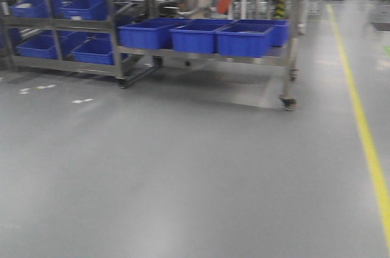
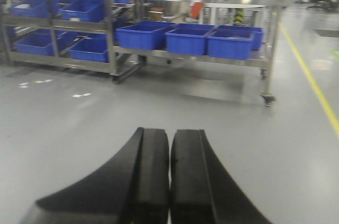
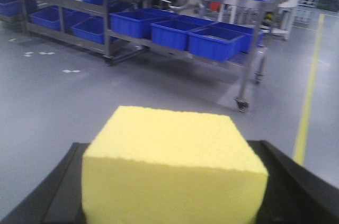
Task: Place yellow foam block on left shelf second layer
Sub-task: 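Drive the base across the room toward the blue-bin shelf rack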
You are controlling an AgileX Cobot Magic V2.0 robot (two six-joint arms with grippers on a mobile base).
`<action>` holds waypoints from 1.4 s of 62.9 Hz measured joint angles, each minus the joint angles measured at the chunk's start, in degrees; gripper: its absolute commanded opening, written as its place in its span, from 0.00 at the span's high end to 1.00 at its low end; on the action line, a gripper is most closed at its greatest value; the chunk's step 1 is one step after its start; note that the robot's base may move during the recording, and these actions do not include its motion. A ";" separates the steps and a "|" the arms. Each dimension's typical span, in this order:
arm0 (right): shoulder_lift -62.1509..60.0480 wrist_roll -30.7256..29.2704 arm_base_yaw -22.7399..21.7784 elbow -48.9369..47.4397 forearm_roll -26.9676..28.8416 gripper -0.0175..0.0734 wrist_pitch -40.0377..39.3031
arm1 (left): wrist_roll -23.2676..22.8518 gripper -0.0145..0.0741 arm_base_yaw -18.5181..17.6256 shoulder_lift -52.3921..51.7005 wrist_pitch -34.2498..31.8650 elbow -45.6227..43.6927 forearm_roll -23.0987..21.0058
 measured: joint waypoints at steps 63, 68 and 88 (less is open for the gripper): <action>0.00 0.00 0.00 0.00 0.00 0.50 0.00 | 0.00 0.68 0.00 0.00 0.00 0.00 0.00; 0.00 0.00 0.00 0.00 0.00 0.50 0.00 | 0.00 0.68 0.00 0.00 0.00 0.00 0.00; 0.00 0.00 0.00 0.00 0.00 0.50 0.00 | 0.00 0.68 0.00 0.00 0.00 0.00 0.00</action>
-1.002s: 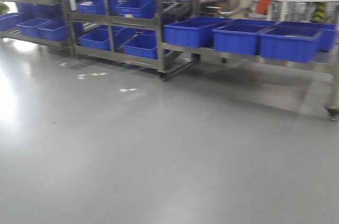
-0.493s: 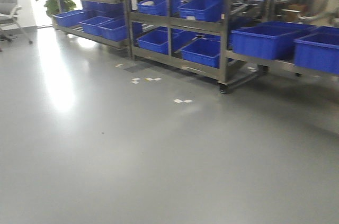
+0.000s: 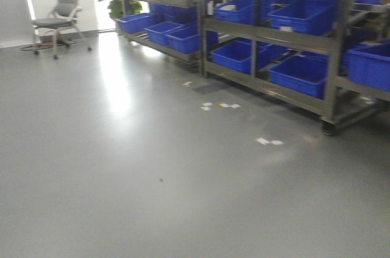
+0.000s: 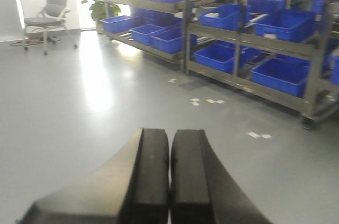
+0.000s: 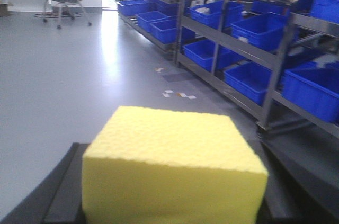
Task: Place yellow foam block on left shelf second layer
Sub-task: 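Drive the base across the room toward the blue-bin shelf rack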
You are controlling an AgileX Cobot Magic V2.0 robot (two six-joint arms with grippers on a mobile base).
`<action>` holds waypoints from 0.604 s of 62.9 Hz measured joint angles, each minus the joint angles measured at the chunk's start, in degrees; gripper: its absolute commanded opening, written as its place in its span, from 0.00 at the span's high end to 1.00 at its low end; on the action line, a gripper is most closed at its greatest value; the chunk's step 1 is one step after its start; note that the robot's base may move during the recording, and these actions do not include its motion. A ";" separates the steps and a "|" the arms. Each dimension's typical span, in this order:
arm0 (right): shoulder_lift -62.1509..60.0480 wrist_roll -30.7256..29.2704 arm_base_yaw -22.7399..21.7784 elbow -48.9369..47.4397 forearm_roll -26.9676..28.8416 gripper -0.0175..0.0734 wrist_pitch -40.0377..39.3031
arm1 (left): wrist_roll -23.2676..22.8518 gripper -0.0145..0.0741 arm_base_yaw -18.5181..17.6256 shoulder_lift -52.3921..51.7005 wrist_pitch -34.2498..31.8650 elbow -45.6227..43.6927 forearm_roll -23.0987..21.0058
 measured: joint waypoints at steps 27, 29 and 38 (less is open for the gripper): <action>0.00 0.00 0.00 0.00 0.00 0.50 0.00 | 0.00 0.68 0.00 0.00 0.00 0.00 0.00; 0.00 0.00 0.00 0.00 0.00 0.50 0.00 | 0.00 0.68 0.00 0.00 0.00 0.00 0.00; 0.00 0.00 0.00 0.00 0.00 0.50 0.00 | 0.00 0.68 0.00 0.00 0.00 0.00 0.00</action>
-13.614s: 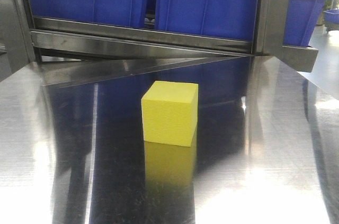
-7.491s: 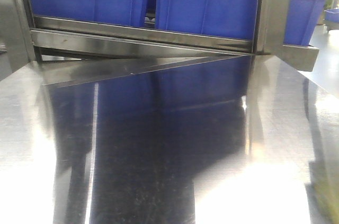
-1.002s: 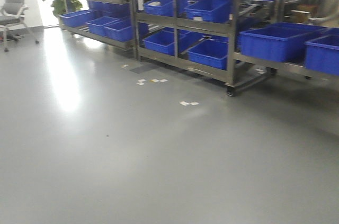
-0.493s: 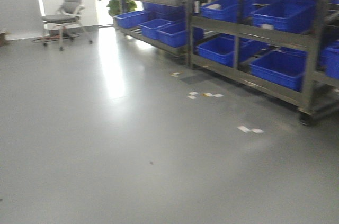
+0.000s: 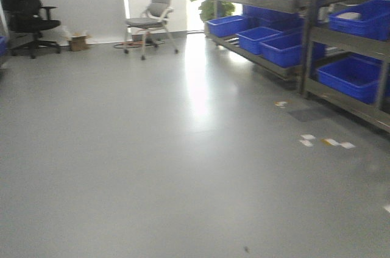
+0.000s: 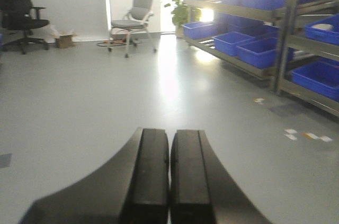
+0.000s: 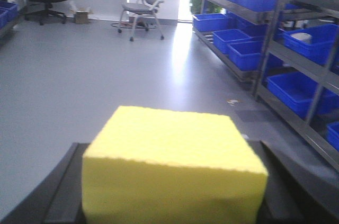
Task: Place yellow foam block on left shelf second layer
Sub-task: 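Drive the base across the room toward the blue-bin shelf rack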
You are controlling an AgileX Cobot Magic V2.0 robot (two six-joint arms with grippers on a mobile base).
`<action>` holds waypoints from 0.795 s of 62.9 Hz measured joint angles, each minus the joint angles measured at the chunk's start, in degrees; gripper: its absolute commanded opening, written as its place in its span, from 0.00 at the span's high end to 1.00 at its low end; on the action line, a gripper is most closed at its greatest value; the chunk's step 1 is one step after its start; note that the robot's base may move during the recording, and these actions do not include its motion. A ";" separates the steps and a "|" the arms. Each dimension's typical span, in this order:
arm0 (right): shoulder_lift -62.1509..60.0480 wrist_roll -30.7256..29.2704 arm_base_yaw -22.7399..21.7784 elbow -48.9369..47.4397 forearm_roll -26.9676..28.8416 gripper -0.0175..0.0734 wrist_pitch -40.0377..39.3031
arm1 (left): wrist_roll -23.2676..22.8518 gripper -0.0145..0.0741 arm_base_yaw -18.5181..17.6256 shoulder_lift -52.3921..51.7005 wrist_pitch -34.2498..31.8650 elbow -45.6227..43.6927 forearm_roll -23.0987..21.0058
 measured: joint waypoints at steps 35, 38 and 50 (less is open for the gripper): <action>0.00 0.00 0.00 0.00 0.00 0.50 0.00 | 0.00 0.68 0.00 0.00 0.00 0.00 0.00; 0.00 0.00 0.00 0.00 0.00 0.50 0.00 | 0.00 0.68 0.00 0.00 0.00 0.00 0.00; 0.00 0.00 0.00 0.00 0.00 0.50 0.00 | 0.00 0.68 0.00 0.00 0.00 0.00 0.00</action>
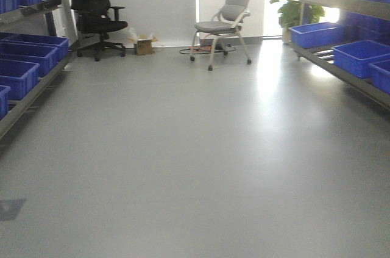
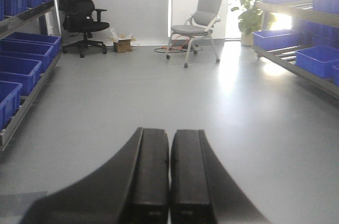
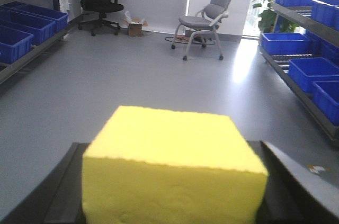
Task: Place yellow foam block on left shelf second layer
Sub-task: 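Drive the base across the room toward the blue-bin shelf rack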
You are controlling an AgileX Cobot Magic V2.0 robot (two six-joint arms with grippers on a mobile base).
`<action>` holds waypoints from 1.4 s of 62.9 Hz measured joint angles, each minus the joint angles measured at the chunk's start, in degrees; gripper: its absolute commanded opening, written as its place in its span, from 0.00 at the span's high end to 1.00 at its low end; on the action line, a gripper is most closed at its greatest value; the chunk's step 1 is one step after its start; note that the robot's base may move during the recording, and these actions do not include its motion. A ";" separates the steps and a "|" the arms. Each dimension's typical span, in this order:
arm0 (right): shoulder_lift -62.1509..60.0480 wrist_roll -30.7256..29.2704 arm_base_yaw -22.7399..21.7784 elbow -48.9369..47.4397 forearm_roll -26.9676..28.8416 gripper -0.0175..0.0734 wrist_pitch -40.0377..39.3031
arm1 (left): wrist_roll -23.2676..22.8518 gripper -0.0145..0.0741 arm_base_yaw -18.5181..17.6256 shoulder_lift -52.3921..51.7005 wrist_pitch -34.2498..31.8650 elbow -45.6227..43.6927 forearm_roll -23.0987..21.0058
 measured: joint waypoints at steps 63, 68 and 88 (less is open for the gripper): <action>0.00 0.00 0.00 0.00 0.00 0.50 0.00 | 0.00 0.68 0.00 0.00 0.00 0.00 0.00; 0.00 0.00 0.00 0.00 0.00 0.50 0.00 | 0.00 0.68 0.00 0.00 0.00 0.00 0.00; 0.00 0.00 0.00 0.00 0.00 0.50 0.00 | 0.00 0.68 0.00 0.00 0.00 0.00 0.00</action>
